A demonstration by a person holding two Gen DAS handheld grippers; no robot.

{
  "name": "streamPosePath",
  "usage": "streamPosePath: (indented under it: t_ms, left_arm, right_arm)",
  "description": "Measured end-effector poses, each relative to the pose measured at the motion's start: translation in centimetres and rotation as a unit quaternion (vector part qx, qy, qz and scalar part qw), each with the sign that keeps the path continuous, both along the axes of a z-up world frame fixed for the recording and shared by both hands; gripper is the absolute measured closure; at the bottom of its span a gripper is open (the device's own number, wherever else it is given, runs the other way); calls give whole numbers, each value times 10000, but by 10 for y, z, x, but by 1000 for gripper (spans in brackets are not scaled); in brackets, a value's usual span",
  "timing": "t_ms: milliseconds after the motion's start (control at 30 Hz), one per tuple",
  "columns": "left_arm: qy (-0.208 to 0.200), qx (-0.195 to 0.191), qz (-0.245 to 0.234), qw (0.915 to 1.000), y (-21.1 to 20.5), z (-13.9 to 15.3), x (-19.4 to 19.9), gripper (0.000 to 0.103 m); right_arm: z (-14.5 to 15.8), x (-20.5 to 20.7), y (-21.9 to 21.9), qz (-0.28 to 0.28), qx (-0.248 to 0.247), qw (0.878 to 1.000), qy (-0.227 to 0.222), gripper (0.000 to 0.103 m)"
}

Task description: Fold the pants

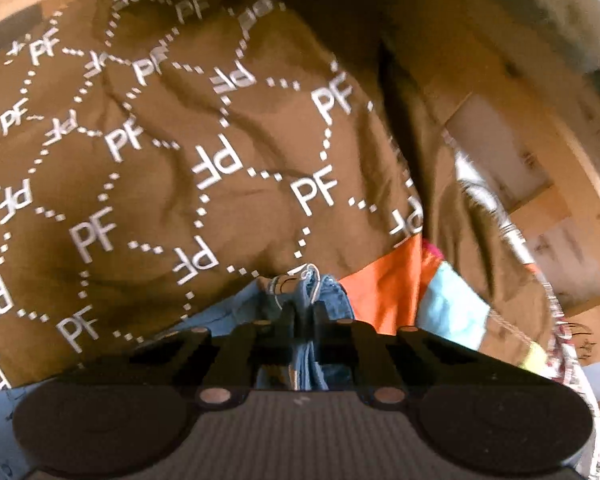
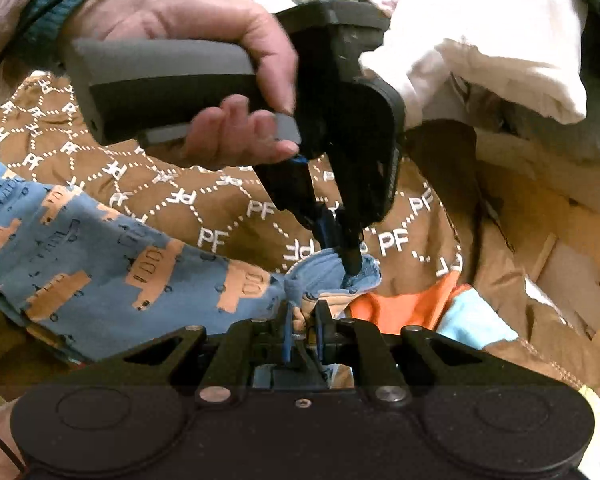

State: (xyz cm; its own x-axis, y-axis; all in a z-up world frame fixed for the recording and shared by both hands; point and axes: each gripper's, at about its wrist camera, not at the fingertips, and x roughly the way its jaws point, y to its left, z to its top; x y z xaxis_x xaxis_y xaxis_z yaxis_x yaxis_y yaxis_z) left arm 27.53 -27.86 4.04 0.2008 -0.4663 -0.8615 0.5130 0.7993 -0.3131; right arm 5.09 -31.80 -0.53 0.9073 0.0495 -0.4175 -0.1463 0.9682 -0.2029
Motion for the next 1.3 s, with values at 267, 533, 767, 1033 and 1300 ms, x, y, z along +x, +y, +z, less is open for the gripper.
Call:
streamPosePath:
  t_ms: [267,533,767,1033,1300]
  left_arm:
    - [-155,-1116,423,9927,120,16,-25,94]
    - [-118,-1570,1025,9822,238,-32,-39,86]
    - [107,-1949,1535,9687,297,-78,-39,34]
    - [236,-2399,1500,9588,308,-83,-44,15]
    - [165,-2089,1519,9659,292,-79,-36,17]
  right_arm:
    - [10,-23,41,940,64,9948,-393,91]
    - [-7,-24,118,1823,-184,9830,84,91]
    - [-34,-19,148,1972,-623,9774,438,79]
    - [-31,-30,152,1992,-783,9765,251,58]
    - [-34,-19,159,1637,-714,9830,434,59]
